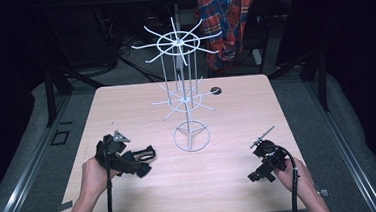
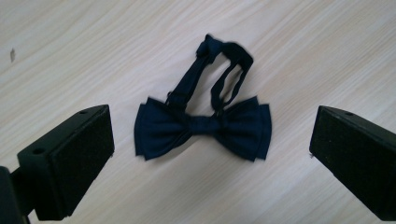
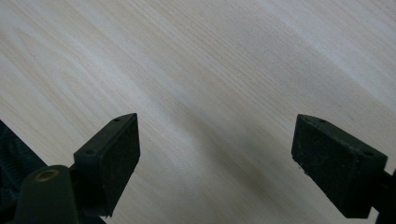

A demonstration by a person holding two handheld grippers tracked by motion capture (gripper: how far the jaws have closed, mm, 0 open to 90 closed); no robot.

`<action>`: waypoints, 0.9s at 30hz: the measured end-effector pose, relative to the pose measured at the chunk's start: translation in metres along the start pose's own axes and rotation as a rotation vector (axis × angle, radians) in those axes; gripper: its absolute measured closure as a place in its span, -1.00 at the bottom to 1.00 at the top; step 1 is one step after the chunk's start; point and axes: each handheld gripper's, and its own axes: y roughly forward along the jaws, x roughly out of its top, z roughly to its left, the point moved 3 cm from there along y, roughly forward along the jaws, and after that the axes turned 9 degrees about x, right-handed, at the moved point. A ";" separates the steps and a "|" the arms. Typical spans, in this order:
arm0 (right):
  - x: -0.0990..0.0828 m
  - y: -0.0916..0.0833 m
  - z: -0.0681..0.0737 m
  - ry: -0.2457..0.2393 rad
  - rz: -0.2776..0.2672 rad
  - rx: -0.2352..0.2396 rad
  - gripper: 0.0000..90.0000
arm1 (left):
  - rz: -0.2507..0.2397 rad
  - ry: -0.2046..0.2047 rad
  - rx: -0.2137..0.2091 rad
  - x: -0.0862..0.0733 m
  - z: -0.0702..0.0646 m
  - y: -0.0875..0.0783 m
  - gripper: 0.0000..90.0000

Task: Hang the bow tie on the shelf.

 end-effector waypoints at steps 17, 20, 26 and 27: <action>0.000 -0.004 0.000 -0.036 0.050 -0.021 -0.66 | 0.070 -0.015 0.005 0.010 -0.004 0.024 -0.58; -0.001 -0.006 -0.001 -0.051 0.082 -0.031 -0.66 | 0.101 -0.014 -0.008 0.013 -0.005 0.033 -0.46; -0.003 -0.005 0.001 -0.025 0.063 -0.020 -0.66 | 0.125 0.010 -0.024 0.019 -0.008 0.044 -0.41; -0.003 -0.005 0.001 -0.034 0.064 -0.021 -0.66 | 0.133 0.015 -0.029 0.021 -0.010 0.047 -0.39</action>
